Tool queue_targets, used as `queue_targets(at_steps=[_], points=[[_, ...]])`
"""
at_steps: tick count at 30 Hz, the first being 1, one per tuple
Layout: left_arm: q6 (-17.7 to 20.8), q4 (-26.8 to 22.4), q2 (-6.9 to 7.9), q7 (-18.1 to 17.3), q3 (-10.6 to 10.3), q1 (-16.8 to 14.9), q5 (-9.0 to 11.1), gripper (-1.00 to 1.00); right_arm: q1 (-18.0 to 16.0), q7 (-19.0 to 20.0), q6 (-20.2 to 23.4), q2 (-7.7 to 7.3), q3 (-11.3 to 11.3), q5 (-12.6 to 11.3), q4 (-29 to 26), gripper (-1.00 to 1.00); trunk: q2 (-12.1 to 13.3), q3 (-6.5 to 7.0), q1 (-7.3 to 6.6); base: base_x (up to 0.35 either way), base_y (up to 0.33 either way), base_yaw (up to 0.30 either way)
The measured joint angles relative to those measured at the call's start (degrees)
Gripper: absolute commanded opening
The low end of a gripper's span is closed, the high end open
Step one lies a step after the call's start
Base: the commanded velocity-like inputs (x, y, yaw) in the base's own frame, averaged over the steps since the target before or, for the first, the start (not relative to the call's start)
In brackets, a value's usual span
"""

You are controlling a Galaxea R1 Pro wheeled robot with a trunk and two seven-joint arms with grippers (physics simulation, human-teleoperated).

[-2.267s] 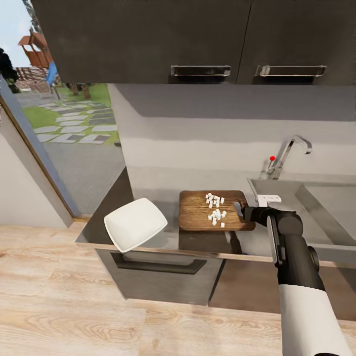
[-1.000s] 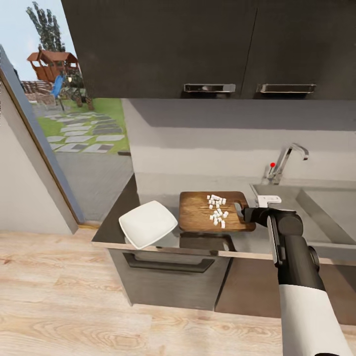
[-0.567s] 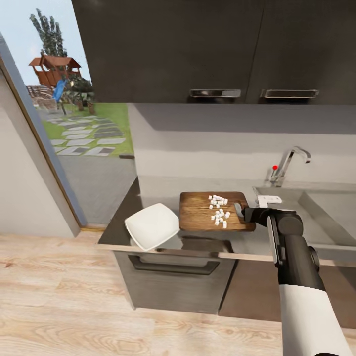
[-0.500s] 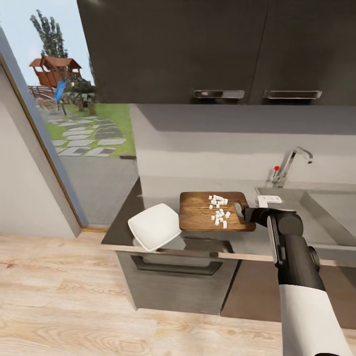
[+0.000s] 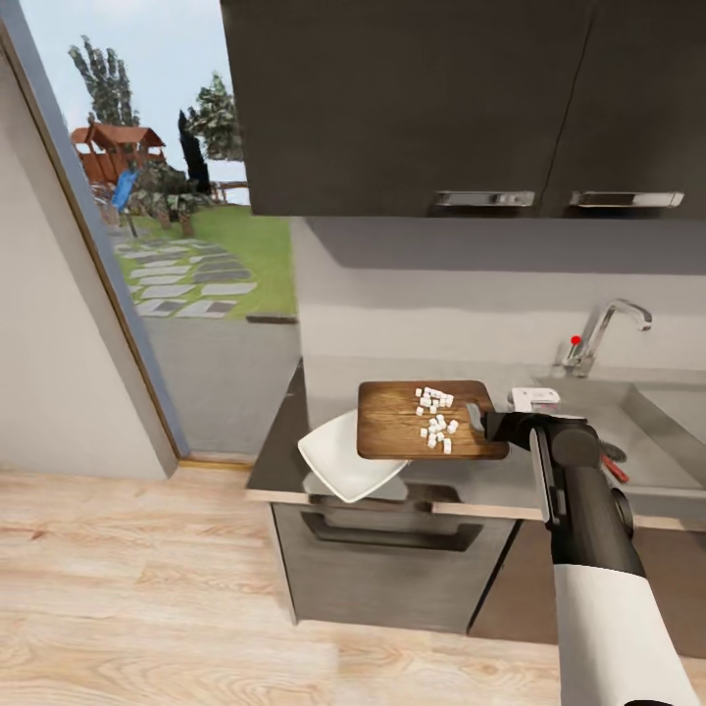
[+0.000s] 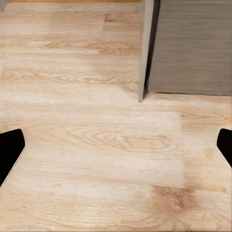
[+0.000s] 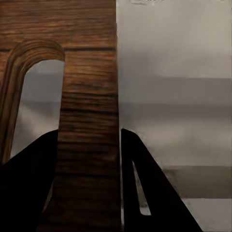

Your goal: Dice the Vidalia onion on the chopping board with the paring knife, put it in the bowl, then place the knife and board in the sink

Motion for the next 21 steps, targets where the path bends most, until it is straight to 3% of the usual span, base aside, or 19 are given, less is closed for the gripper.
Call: queue_targets(at_steps=[7,17,21], points=[[0.0,0.0,0.0,0.0,0.0,0.0,0.0,1.0,0.0,0.0,-0.03,0.0,0.0,0.12,0.01,-1.0,0.0,0.64,0.0,0.021,0.285,0.033],[0.01,0.02,0.0,0.0,0.01,0.0,0.0,1.0,0.0,0.0,-0.03,0.01,0.0,0.11,0.01,-1.0,-0.01,1.56,-0.02,0.165,0.285,0.061],[0.0,0.01,0.0,-0.01,0.0,0.0,-0.01,1.0,-0.01,-0.01,-0.05,-0.05,-0.06,0.01,0.0,-1.0,0.0,1.68,0.0,0.088,0.097,0.009]])
